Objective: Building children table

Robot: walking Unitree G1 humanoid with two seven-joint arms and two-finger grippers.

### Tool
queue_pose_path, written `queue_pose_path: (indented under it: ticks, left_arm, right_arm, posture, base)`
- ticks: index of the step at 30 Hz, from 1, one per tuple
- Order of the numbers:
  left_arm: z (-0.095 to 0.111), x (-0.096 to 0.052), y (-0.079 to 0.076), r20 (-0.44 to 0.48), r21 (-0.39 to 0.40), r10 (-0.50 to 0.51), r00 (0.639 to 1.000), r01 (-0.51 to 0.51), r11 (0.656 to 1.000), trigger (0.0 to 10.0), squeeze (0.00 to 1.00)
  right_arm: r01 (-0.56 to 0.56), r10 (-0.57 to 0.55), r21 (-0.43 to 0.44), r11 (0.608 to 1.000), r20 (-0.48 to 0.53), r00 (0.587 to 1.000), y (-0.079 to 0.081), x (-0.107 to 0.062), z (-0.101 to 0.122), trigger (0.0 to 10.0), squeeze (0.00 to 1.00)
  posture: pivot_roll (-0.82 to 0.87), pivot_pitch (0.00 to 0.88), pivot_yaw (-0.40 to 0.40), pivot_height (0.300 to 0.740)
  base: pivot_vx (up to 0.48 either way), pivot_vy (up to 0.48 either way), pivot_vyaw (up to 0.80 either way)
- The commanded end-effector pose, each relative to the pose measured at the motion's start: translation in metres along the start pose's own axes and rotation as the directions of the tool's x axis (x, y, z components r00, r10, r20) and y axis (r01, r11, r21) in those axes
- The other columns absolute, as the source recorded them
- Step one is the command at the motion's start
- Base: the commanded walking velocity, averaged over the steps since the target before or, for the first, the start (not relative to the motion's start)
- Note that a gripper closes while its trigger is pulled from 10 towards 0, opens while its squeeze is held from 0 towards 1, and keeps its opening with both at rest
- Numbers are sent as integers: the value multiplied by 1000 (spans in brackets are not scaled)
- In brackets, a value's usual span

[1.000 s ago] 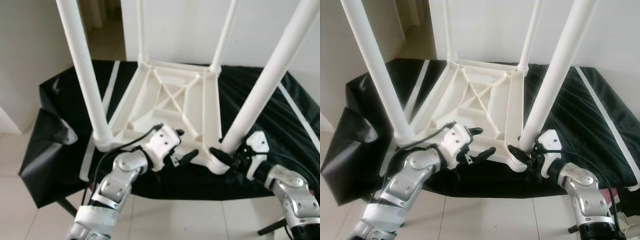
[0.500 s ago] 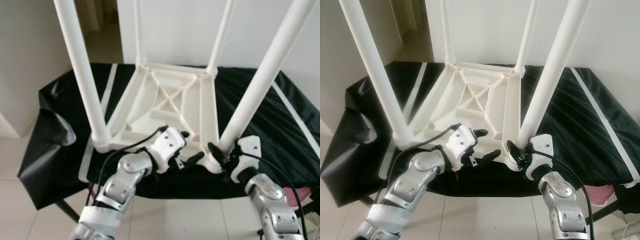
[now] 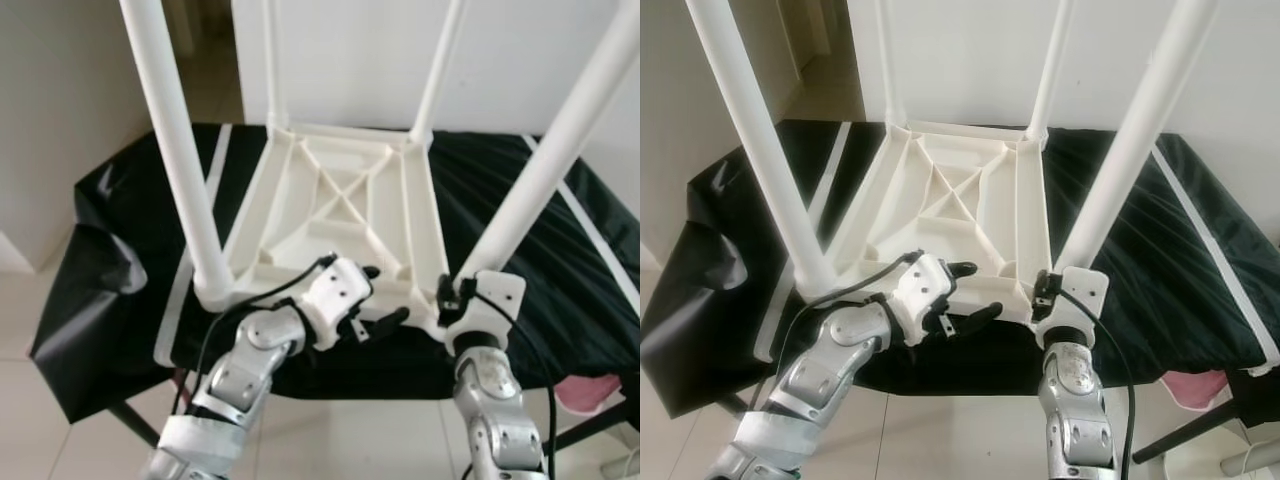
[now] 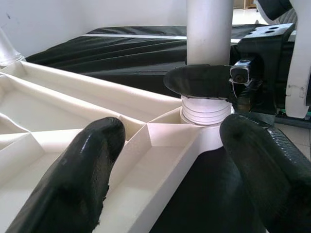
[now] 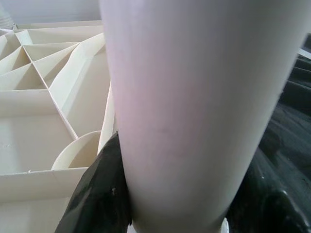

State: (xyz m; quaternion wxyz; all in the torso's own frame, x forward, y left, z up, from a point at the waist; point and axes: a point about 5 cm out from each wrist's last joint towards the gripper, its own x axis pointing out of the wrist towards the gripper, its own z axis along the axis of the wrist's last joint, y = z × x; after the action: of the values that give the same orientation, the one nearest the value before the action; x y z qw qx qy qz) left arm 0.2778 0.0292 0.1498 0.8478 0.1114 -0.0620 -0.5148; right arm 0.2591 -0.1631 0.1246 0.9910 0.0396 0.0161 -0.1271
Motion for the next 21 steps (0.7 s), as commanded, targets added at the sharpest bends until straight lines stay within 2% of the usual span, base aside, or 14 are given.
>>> queue_pose_path:
  ticks: [1, 10, 11, 16, 21]
  left_arm:
    - [1, -1, 0, -3, 3, 10, 1000, -10, 1000, 10000, 0]
    - [2, 1, 2, 1, 5, 9, 1000, -9, 1000, 10000, 0]
    - [2, 2, 2, 3, 4, 8, 1000, -8, 1000, 10000, 0]
    - [2, 4, 1, 8, 2, 8, 1000, -8, 1000, 10000, 0]
    - [3, 4, 0, 13, 0, 10, 1000, -10, 1000, 10000, 0]
  right_arm:
    - [29, -24, 42, 999, -122, 992, 5, -6, -22, 10000, 0]
    - [78, -75, 21, 997, -118, 990, 1, -6, -18, 10000, 0]
    - [80, -77, 18, 997, -114, 991, 1, -5, -17, 10000, 1000]
    - [66, -64, 10, 998, -90, 994, -2, -4, -12, 10000, 1000]
    - [0, -1, -26, 1000, -29, 1000, -14, -2, -1, 10000, 1000]
  posture:
    - [-53, 10, -14, 740]
    - [-66, 5, -15, 740]
    - [-68, 4, -17, 740]
    - [-73, 0, -21, 740]
    - [-73, 0, -26, 740]
  base:
    - [0, 0, 0]
    - [0, 0, 0]
    - [0, 0, 0]
    - [0, 0, 0]
    - [0, 0, 0]
